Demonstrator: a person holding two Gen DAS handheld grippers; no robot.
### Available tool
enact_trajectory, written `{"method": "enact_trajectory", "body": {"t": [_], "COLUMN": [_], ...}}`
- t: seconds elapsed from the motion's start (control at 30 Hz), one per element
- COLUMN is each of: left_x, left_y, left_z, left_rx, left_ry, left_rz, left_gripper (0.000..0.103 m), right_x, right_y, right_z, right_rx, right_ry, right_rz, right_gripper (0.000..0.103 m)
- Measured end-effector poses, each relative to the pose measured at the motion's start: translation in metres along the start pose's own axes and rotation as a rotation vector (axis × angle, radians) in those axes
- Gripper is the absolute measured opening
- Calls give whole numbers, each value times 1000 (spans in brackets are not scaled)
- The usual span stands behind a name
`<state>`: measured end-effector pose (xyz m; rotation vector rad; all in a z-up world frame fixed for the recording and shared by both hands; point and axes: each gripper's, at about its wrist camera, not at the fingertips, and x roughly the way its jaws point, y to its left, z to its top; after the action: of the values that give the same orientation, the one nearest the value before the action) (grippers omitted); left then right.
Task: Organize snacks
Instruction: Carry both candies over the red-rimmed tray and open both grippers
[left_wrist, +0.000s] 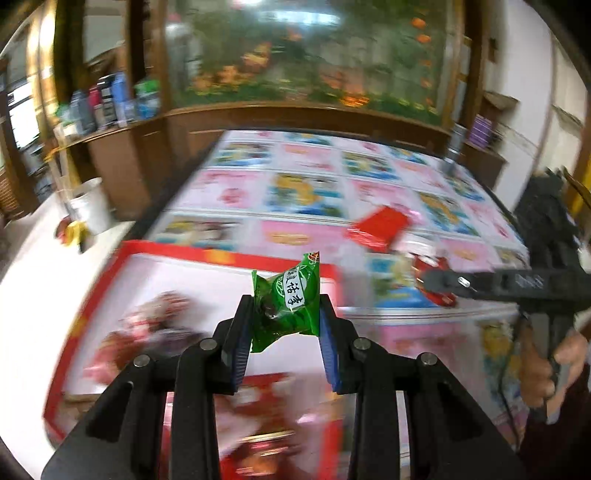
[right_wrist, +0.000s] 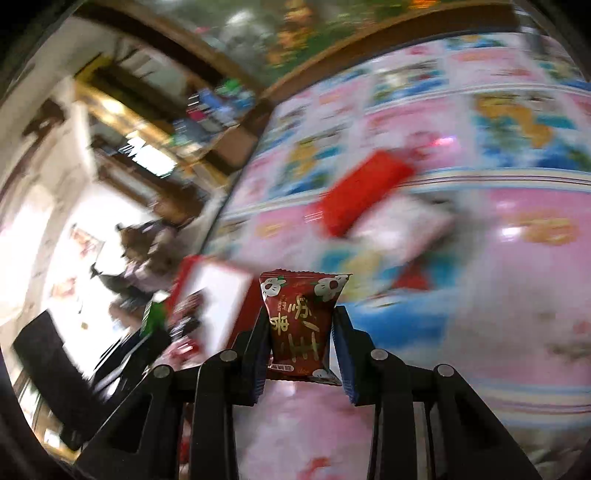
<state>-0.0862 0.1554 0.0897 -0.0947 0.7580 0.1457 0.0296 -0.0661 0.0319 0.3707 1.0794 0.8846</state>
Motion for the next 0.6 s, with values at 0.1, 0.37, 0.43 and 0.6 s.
{"method": "enact_trajectory", "body": {"t": [0.1, 0.37, 0.43, 0.6], "left_x": [-4, -5, -2, 1], "left_y": [30, 71, 78, 91], "left_z": [-5, -26, -31, -39], "left_rx": [-45, -86, -95, -104], "left_ry": [-15, -9, -1, 6], "left_rz": [58, 129, 140, 183], "left_gripper": [31, 31, 31, 31], "right_x": [24, 90, 102, 116], "right_y": [39, 110, 127, 148], "right_z": [-11, -34, -42, -57], "right_rx": [-79, -147, -188, -271], "right_ry": [7, 36, 43, 46], "right_rz": [41, 86, 69, 49], "right_gripper": [32, 32, 32, 35]}}
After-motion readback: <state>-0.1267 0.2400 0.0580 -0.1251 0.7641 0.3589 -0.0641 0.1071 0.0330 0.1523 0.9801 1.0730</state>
